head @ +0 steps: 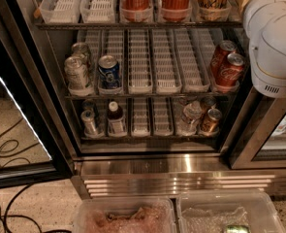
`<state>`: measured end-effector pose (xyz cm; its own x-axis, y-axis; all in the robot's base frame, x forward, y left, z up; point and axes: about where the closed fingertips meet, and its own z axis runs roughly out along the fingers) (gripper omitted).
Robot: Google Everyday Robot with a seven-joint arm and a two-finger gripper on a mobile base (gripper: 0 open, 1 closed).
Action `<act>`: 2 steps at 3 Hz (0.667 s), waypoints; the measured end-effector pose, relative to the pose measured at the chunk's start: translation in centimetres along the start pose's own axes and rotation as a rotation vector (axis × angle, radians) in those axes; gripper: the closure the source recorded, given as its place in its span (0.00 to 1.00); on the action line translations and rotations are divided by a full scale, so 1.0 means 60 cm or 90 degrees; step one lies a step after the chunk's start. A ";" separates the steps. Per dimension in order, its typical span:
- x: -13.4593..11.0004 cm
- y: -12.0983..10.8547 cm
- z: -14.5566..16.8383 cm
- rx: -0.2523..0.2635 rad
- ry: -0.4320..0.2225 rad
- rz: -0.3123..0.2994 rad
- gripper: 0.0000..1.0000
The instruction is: Pick redbull can from top shelf of fridge
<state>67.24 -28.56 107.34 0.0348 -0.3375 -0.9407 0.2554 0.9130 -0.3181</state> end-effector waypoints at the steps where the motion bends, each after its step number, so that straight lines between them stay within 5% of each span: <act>1: 0.000 0.004 0.003 -0.005 0.003 -0.002 0.36; 2: 0.000 0.004 0.003 -0.005 0.003 -0.002 0.47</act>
Offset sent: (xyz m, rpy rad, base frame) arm 0.0027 0.0019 -0.0005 -0.0019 0.0081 0.0053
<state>67.46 -28.35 107.29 0.0290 -0.3391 -0.9403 0.2478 0.9138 -0.3218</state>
